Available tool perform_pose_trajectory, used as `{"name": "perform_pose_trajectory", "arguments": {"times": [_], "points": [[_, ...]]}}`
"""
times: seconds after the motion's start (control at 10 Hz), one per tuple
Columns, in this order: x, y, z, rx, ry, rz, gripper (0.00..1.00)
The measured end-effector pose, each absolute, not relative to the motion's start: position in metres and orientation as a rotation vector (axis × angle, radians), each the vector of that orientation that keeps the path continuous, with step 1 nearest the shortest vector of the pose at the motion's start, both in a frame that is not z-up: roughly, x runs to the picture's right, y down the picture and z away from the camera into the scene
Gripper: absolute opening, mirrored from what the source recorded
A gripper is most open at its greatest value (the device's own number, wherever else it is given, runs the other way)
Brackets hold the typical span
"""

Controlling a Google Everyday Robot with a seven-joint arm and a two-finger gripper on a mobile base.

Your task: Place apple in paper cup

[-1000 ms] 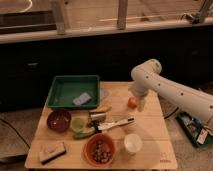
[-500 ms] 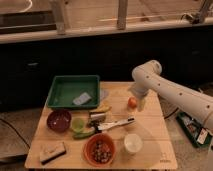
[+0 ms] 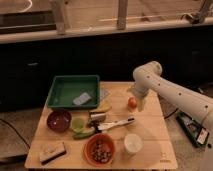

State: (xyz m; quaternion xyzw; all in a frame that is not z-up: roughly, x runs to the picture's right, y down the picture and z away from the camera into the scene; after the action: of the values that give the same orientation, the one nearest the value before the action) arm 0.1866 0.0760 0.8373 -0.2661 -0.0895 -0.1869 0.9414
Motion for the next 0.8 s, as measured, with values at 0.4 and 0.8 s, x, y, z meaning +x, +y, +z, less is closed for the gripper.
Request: {"name": "perform_pose_trajectory", "arguments": {"times": [0.4, 0.8], "points": [[0.1881, 0.0767, 0.8434, -0.543, -0.212, -0.418, 0.8], [0.1894, 0.0754, 0.8481, -0.543, -0.238, -0.455, 0.8]]}}
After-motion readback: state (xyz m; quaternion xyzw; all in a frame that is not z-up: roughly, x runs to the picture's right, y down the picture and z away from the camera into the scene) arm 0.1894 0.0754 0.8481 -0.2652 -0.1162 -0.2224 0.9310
